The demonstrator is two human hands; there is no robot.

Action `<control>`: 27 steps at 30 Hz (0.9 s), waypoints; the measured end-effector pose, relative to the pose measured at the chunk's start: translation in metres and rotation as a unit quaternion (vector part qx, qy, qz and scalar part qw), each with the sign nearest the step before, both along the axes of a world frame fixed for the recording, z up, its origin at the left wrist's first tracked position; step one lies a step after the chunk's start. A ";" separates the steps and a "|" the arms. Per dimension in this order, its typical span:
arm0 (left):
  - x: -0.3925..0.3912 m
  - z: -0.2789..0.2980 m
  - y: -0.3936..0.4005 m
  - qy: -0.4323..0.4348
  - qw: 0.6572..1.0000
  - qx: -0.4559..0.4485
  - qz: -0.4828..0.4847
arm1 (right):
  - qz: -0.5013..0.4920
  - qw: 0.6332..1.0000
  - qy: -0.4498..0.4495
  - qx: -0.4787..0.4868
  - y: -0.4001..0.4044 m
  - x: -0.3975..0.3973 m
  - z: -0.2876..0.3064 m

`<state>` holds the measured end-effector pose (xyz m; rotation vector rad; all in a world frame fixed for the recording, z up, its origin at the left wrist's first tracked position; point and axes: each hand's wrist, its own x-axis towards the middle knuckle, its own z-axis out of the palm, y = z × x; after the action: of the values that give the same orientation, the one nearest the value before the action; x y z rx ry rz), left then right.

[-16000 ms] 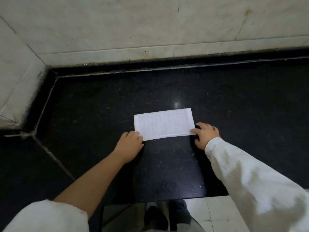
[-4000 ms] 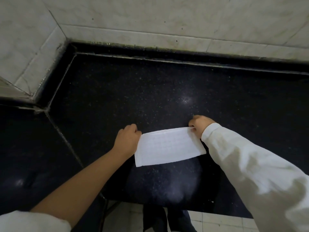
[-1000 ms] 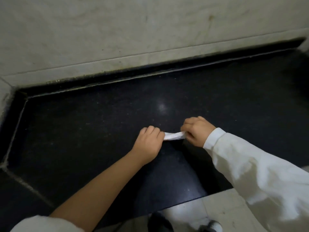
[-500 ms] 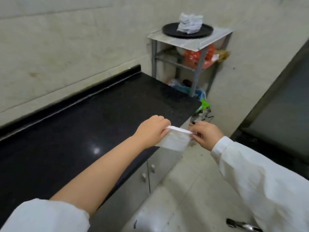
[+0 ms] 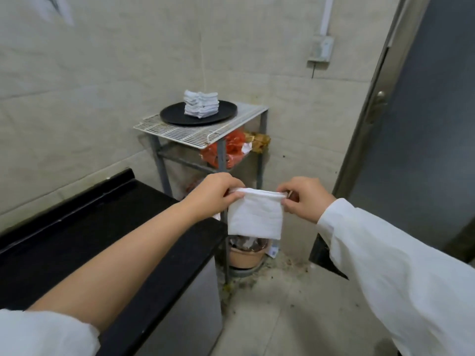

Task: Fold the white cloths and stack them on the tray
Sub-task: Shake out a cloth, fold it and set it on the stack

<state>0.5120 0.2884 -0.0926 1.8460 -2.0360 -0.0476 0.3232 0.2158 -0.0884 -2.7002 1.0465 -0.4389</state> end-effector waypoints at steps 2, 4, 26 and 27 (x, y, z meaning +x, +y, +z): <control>0.010 0.003 -0.042 -0.003 1.000 -0.005 0.018 | 0.019 1.000 0.014 -0.005 -0.042 0.011 0.008; 0.025 0.010 -0.085 -0.007 0.999 -0.008 0.036 | 0.034 0.999 0.025 -0.014 -0.089 0.029 0.019; 0.187 0.111 -0.406 0.128 0.894 -0.149 0.402 | 0.214 0.971 -0.105 -0.020 -0.476 0.270 0.118; 0.195 0.116 -0.419 0.124 0.884 -0.167 0.419 | 0.222 0.968 -0.116 -0.021 -0.490 0.283 0.122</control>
<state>0.7067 -0.1309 0.0229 2.1768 -0.8800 0.2721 0.6065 -0.2743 0.0332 -2.7216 0.3566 -0.6698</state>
